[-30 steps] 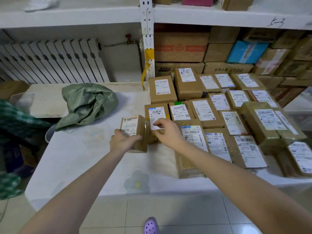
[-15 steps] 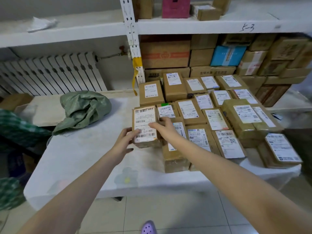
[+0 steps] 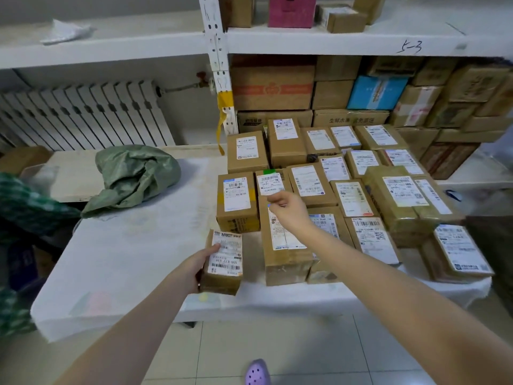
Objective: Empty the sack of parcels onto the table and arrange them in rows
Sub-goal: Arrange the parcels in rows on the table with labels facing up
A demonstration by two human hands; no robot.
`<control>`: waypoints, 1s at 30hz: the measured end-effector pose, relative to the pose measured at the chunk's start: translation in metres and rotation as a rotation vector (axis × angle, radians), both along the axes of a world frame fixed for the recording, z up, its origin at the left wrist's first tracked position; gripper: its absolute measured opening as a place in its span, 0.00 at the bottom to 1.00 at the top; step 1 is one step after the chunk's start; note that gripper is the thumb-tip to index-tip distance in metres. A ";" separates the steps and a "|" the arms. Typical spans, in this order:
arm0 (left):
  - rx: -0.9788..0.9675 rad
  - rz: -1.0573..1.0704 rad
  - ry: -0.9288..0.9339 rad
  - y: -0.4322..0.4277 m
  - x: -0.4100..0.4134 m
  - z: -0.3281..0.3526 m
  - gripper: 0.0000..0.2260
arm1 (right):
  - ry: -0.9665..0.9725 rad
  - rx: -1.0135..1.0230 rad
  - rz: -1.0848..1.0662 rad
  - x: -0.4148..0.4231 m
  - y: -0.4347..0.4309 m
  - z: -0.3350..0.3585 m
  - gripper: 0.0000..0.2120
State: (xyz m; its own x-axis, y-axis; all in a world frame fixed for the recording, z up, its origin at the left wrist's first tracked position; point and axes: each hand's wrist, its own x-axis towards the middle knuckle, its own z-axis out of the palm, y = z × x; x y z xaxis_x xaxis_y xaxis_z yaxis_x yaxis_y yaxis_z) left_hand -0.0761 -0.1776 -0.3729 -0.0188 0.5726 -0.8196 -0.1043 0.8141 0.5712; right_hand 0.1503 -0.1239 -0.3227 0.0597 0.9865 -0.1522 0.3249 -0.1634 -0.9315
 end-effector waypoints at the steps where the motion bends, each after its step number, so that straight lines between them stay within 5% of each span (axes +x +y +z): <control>1: -0.008 -0.006 -0.008 0.004 0.001 -0.003 0.14 | 0.000 0.006 -0.016 0.002 0.002 -0.002 0.11; 6: 0.083 -0.038 -0.071 0.037 0.022 -0.017 0.16 | -0.041 0.027 -0.071 0.009 0.017 -0.014 0.08; 13: 0.161 -0.216 0.109 0.064 0.031 -0.041 0.17 | -0.135 0.065 -0.042 0.005 0.038 -0.020 0.11; 19: 0.240 -0.022 0.522 0.094 0.013 -0.033 0.23 | -0.244 0.113 0.049 -0.010 0.051 -0.024 0.12; 30: 0.345 -0.112 0.266 0.144 0.009 -0.023 0.20 | -0.820 0.037 0.181 -0.034 0.068 -0.023 0.18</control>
